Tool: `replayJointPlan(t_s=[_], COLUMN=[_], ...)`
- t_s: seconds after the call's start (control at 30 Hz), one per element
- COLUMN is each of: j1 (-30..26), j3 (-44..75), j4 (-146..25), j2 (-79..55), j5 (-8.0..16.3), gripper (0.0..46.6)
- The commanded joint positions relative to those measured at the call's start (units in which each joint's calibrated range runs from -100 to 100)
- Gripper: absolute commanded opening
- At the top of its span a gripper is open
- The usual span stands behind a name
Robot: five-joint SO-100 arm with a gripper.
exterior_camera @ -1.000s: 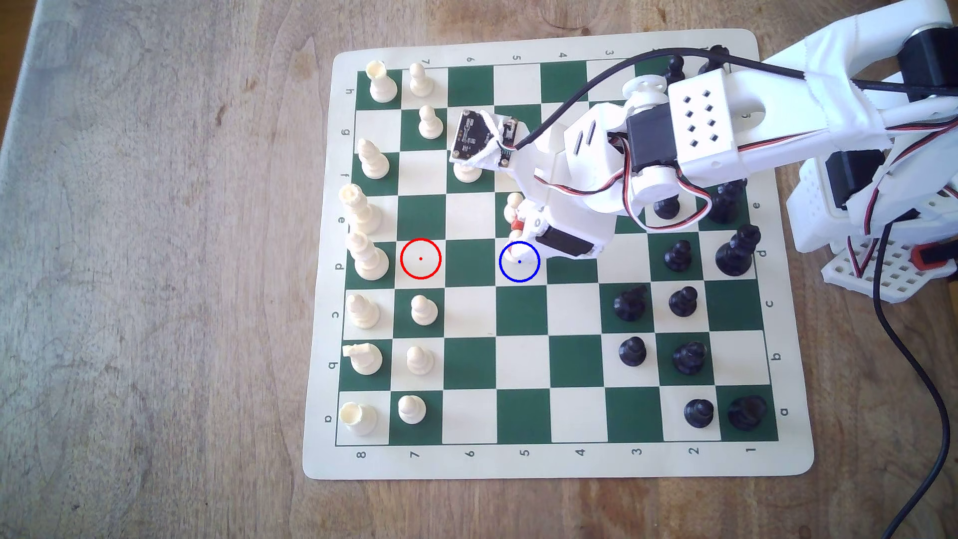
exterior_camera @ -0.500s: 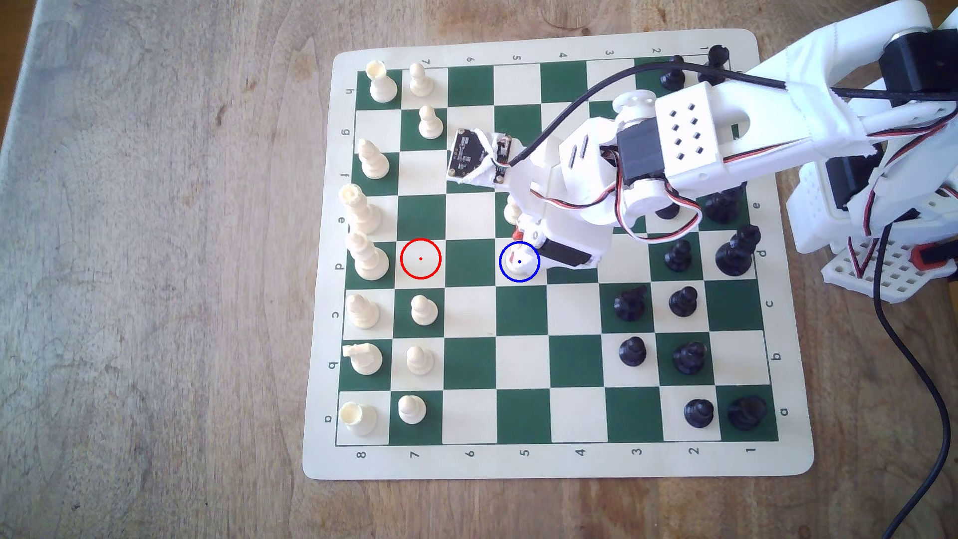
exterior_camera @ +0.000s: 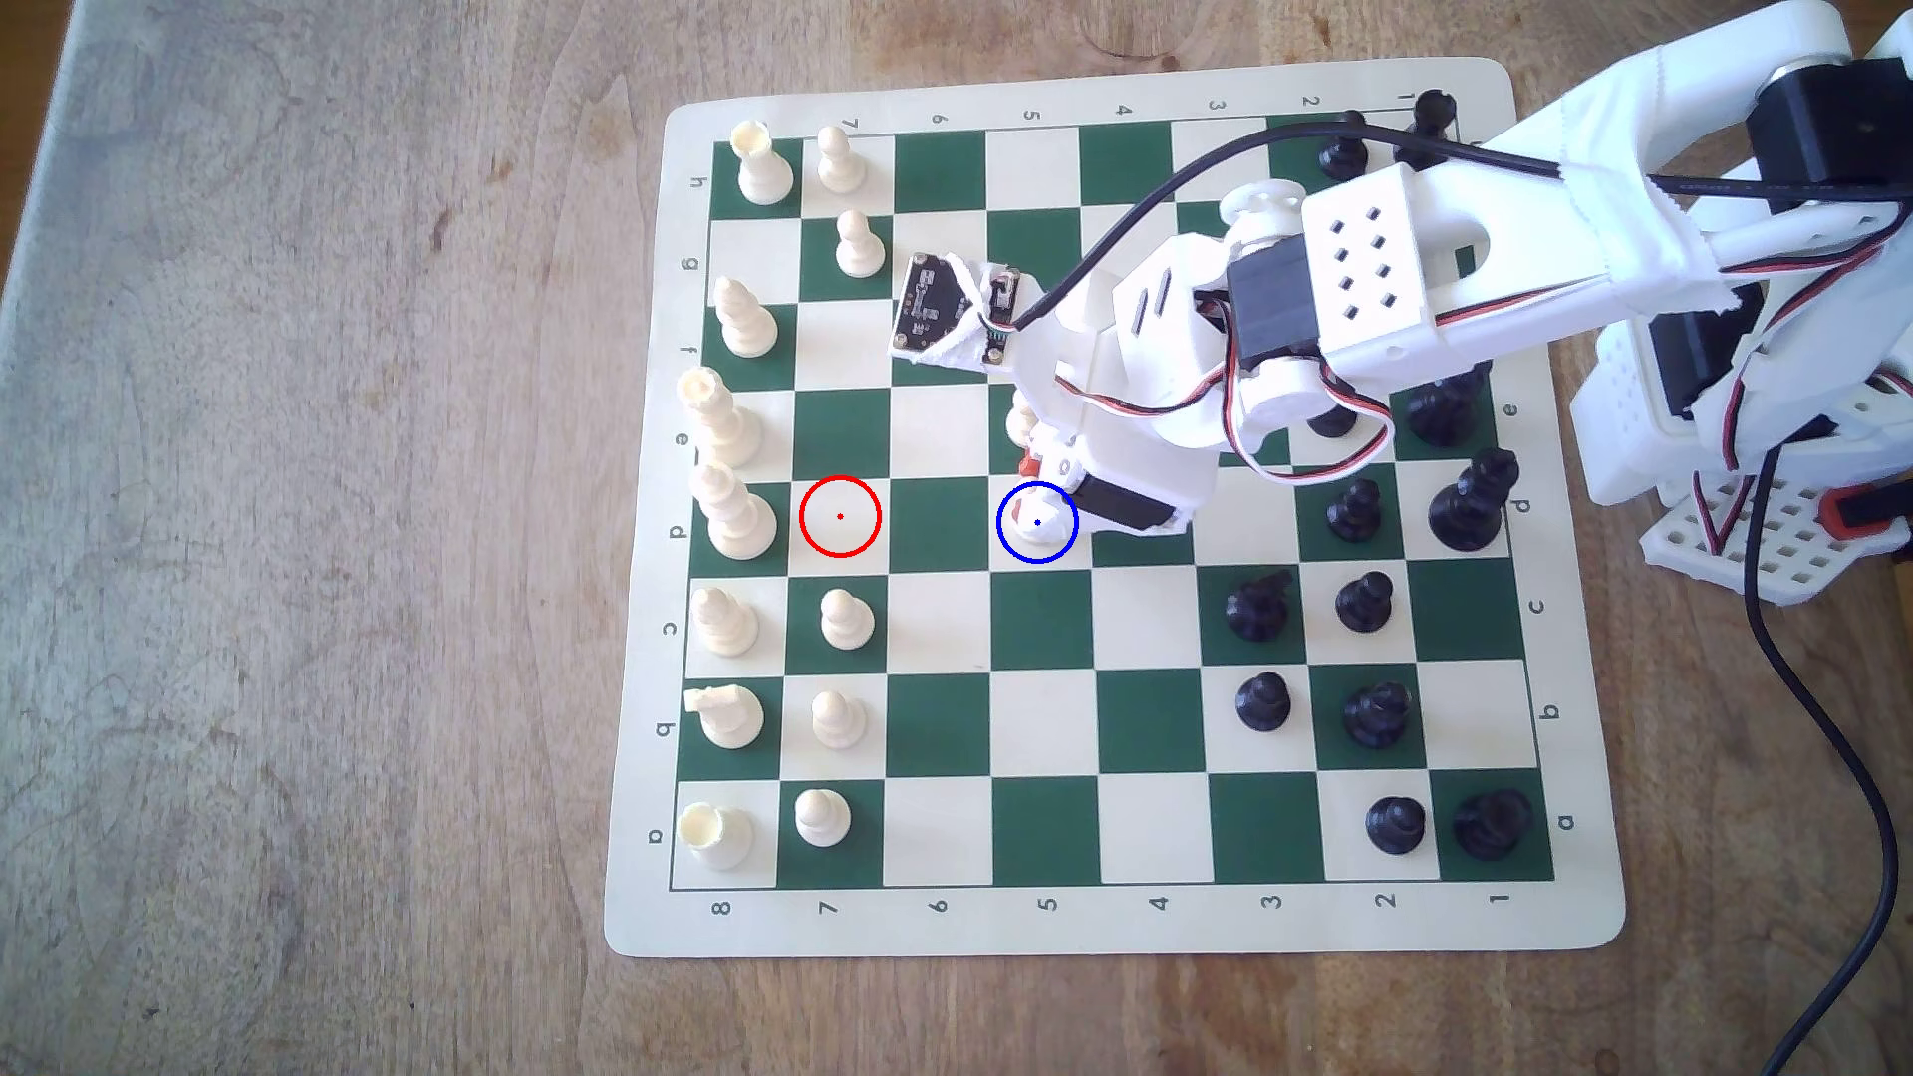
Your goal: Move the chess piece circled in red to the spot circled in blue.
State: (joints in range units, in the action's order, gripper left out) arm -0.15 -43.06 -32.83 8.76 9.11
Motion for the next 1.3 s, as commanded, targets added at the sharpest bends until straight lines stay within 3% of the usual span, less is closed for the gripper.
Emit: replayJointPlan(t_s=[0.0,0.17,0.53,0.83,1.07,1.27], j1=[0.19,0.26,1.05,1.67,1.2,-0.13], j3=[0.45,0.27,-0.91,-6.26,-17.41,-20.22], j4=[0.23,-0.01,-4.44,-15.74,-20.16,-28.68], j2=[0.07,0.24,5.17,21.97,39.46,53.72], j5=[-0.29,-0.29,-1.07,-2.1,-2.05,-1.61], gripper=[6.8,11.3,14.7,15.8,15.8,15.7])
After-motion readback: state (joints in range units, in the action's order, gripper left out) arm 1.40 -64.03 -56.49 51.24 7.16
